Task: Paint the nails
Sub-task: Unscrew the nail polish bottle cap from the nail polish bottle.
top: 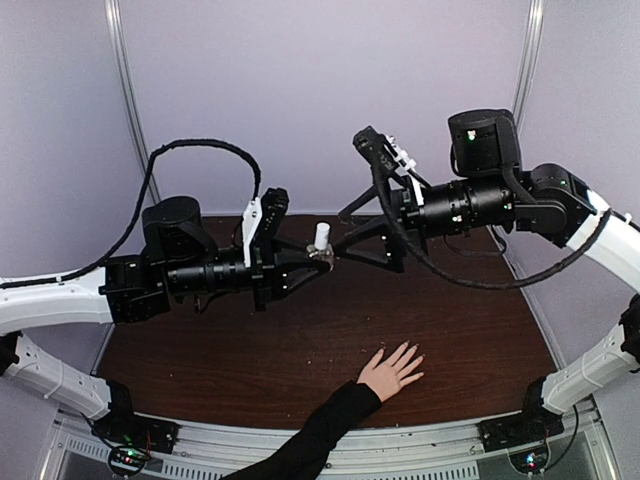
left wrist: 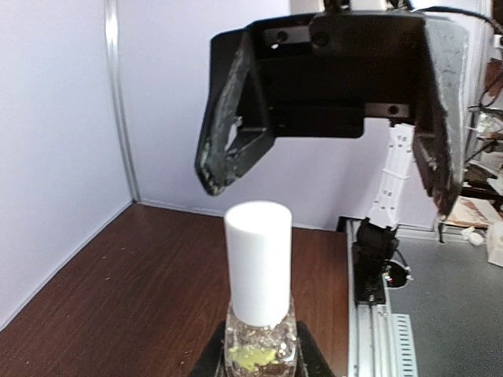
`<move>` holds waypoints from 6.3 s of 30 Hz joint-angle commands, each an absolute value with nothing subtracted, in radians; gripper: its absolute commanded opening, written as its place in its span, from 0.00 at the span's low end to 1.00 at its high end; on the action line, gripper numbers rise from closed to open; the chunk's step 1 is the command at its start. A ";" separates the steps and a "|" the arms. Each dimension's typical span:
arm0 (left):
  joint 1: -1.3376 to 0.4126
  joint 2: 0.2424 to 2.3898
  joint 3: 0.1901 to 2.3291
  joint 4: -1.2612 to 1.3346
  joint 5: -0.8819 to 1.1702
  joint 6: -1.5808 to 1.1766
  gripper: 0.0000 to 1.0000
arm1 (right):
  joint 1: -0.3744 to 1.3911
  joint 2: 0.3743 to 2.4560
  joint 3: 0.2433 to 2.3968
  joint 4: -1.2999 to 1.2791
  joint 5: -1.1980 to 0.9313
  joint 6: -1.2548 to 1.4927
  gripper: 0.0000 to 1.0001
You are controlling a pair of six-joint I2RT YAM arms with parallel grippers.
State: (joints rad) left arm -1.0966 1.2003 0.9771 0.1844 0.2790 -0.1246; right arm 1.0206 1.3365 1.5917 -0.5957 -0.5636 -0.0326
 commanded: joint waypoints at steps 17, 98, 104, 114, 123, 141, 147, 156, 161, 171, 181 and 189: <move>-1.116 1.268 1.005 0.150 -0.219 -0.056 0.00 | 1.019 1.477 1.693 -0.673 -0.061 0.227 0.69; -1.121 1.294 1.038 0.443 0.844 -0.216 0.00 | 1.022 1.341 1.565 -0.495 -0.806 -0.178 0.00; -1.121 1.256 1.054 0.264 0.697 -0.115 0.00 | 1.020 1.342 1.587 -0.527 -0.775 -0.158 0.52; -1.121 1.173 1.026 0.081 0.289 -0.010 0.00 | 1.017 1.306 1.606 -0.555 -0.501 -0.057 0.94; -1.121 1.207 1.026 0.084 0.034 0.003 0.00 | 1.018 1.388 1.730 -0.710 -0.257 0.115 0.81; -1.127 1.311 1.076 0.060 -0.163 0.003 0.00 | 1.018 1.542 1.773 -0.795 -0.212 0.217 0.45; -1.128 1.322 1.077 0.071 -0.165 0.003 0.00 | 1.017 1.559 1.765 -0.768 -0.232 0.234 0.37; -1.128 1.318 1.074 0.072 -0.161 0.003 0.00 | 1.005 1.569 1.766 -0.749 -0.247 0.254 0.28; -1.128 1.302 1.061 0.093 -0.149 0.003 0.00 | 1.003 1.570 1.764 -0.743 -0.260 0.240 0.16; -1.122 1.272 1.034 0.144 0.032 -0.063 0.00 | 1.003 1.536 1.756 -0.724 -0.310 0.138 0.01; -1.106 1.247 1.018 0.208 0.365 -0.104 0.00 | 1.003 1.476 1.713 -0.724 -0.455 -0.070 0.00; -1.103 1.263 1.038 0.212 0.562 -0.119 0.00 | 1.003 1.432 1.711 -0.725 -0.556 -0.136 0.00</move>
